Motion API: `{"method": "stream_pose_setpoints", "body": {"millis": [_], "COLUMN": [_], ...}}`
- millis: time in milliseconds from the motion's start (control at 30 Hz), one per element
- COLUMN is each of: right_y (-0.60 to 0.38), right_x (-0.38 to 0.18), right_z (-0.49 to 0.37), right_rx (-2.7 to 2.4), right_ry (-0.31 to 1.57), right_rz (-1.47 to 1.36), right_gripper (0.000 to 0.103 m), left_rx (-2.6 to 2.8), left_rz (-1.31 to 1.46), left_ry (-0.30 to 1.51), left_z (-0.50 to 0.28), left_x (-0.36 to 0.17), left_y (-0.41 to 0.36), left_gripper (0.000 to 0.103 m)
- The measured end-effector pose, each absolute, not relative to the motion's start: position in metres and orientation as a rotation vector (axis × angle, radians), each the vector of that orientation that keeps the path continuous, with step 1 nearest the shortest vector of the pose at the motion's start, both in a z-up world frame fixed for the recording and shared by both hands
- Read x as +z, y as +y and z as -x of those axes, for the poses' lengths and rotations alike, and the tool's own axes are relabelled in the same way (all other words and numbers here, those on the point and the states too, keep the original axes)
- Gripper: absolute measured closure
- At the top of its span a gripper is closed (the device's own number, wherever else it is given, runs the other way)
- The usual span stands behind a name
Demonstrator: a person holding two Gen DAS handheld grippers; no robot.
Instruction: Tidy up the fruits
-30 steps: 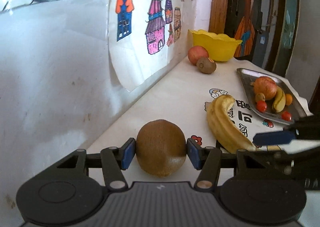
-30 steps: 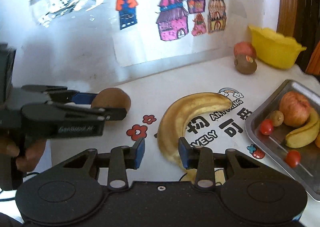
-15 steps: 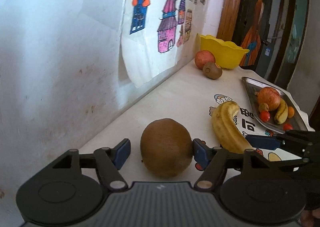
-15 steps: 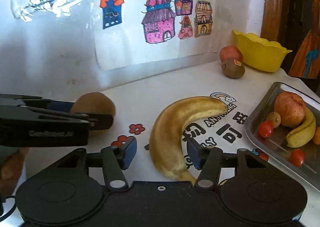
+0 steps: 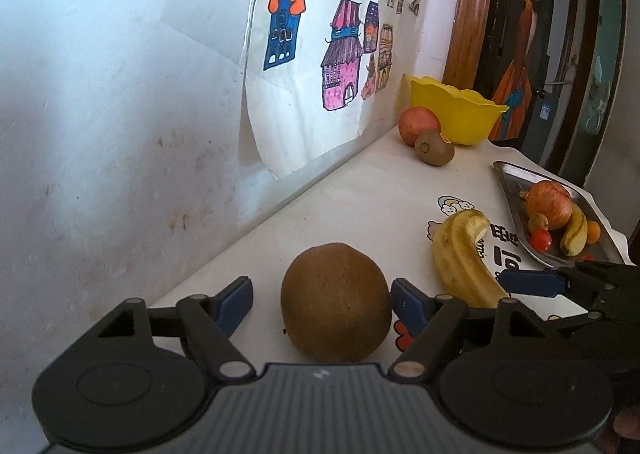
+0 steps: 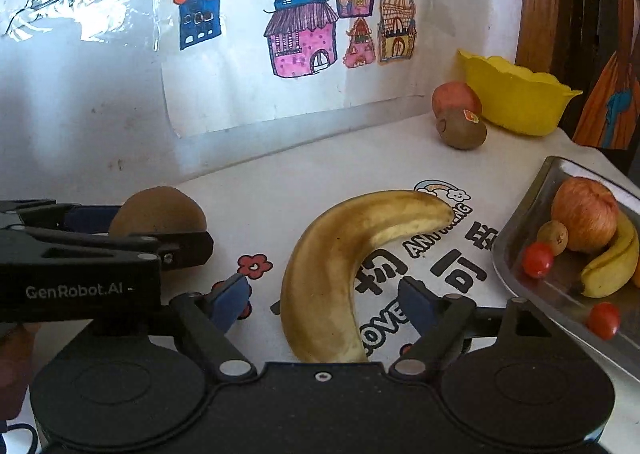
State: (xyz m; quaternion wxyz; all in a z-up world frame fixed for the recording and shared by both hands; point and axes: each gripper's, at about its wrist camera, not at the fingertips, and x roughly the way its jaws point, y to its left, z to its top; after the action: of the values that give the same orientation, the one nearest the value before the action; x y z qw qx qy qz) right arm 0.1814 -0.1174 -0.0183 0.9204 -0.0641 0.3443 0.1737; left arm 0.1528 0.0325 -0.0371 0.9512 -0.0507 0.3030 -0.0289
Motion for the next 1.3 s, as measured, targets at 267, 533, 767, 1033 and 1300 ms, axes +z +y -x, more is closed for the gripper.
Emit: {"method": "stream_pose_setpoints", "body": {"millis": [267,533,767,1033,1300], "right_y": [-0.115,-0.12,-0.121,-0.153,-0.177], "right_x": [-0.017,-0.017,-0.012,-0.007,0.0], "right_z": [-0.184,-0.182,-0.165,-0.146,-0.126], "right_rx": [0.386,0.372,0.371,0.41,0.408], "right_ry": [0.697,0.685,0.676,0.67,0.62], "right_rz": [0.122,0.113,0.18,0.015,-0.098], "right_gripper": [0.041,0.061,0.065,0.065,0.064], "left_rx": [-0.078,-0.072,-0.066,-0.089,-0.102], "left_rz": [0.131,0.145,0.142,0.168,0.165], "left_ry": [0.624,0.634,0.643,0.667,0.688], "left_z": [-0.154,-0.155,-0.15,-0.145,-0.142], "left_x": [-0.035,-0.035,-0.033,-0.032,-0.03], "left_y": [0.03,0.03,0.028,0.022,0.011], "left_gripper": [0.042,0.043,0.043,0.043,0.043]}}
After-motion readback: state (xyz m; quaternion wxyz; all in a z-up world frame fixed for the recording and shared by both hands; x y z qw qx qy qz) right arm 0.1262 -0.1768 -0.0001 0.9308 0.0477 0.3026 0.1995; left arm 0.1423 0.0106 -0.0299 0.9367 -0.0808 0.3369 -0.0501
